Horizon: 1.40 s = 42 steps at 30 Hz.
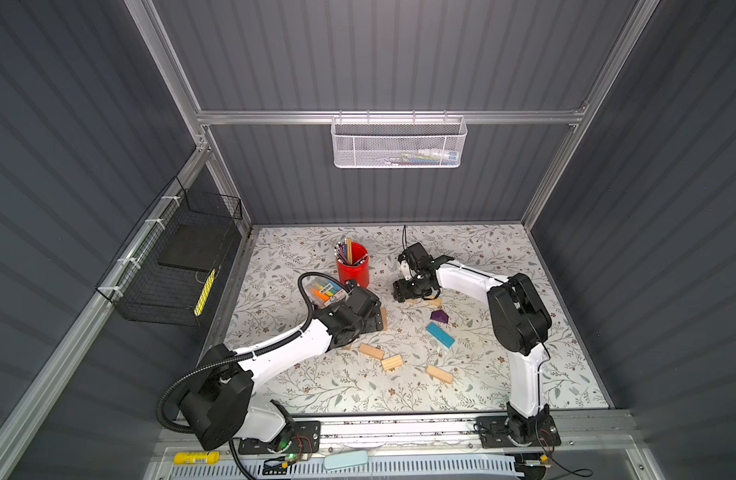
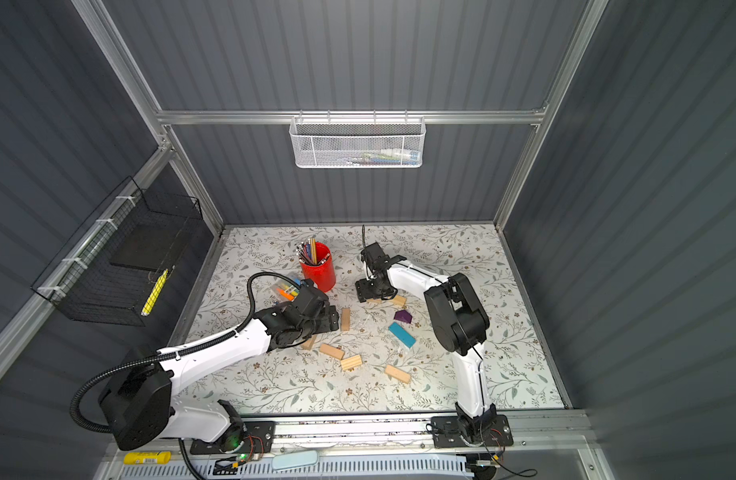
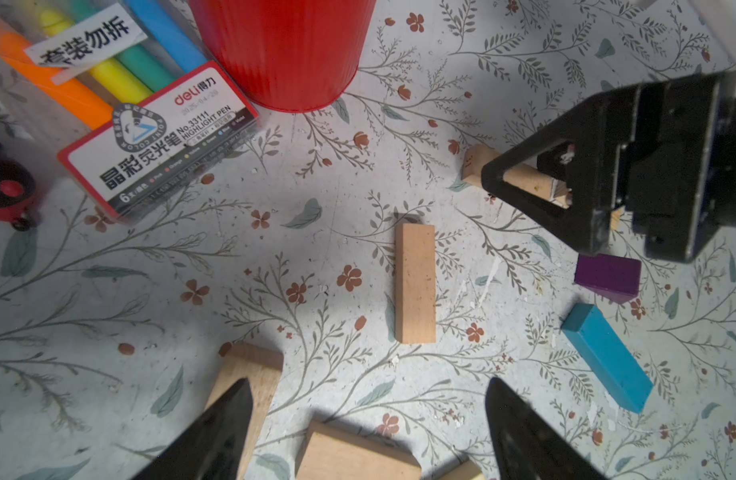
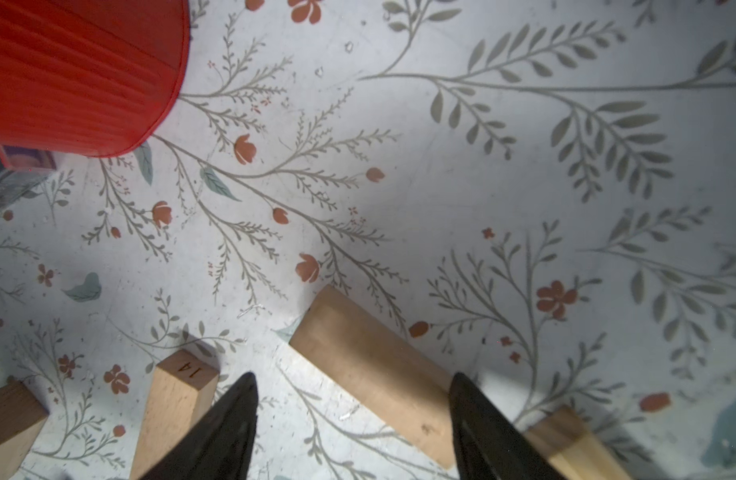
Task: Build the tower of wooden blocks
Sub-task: 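Lower the right gripper onto a wooden block and close on it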
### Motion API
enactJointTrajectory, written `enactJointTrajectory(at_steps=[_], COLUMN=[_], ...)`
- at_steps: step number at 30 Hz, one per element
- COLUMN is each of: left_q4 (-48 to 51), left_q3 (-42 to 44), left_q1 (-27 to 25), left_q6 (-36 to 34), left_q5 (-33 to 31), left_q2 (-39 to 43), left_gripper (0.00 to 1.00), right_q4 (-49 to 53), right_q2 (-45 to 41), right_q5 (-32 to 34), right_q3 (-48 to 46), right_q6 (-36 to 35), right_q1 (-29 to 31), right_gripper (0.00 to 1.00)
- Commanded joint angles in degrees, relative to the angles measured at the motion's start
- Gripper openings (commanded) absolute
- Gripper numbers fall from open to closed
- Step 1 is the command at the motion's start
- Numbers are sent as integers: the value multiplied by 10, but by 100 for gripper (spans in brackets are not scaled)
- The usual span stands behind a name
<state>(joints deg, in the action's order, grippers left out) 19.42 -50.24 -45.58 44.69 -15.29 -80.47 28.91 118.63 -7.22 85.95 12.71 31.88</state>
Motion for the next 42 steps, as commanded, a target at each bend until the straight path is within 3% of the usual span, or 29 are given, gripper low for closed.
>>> enactJointTrajectory(at_steps=[1, 13, 19, 31, 42], left_q4=[8, 12, 4, 11, 15], left_q3=[7, 6, 7, 17, 17], left_q1=[6, 8, 8, 9, 9], left_q6=[7, 13, 25, 40, 41], left_q5=[-12, -15, -16, -31, -35], left_q2=[10, 14, 14, 26, 29], left_gripper=[90, 92, 92, 93, 94], right_q4=[19, 17, 46, 49, 48], right_q2=[8, -57, -28, 34, 20], right_q5=[-7, 1, 39, -34, -74], right_q3=[-5, -64, -17, 56, 19], right_q6=[-10, -4, -32, -73, -70], right_q1=[8, 23, 17, 1, 4], right_gripper=[72, 74, 81, 88, 81])
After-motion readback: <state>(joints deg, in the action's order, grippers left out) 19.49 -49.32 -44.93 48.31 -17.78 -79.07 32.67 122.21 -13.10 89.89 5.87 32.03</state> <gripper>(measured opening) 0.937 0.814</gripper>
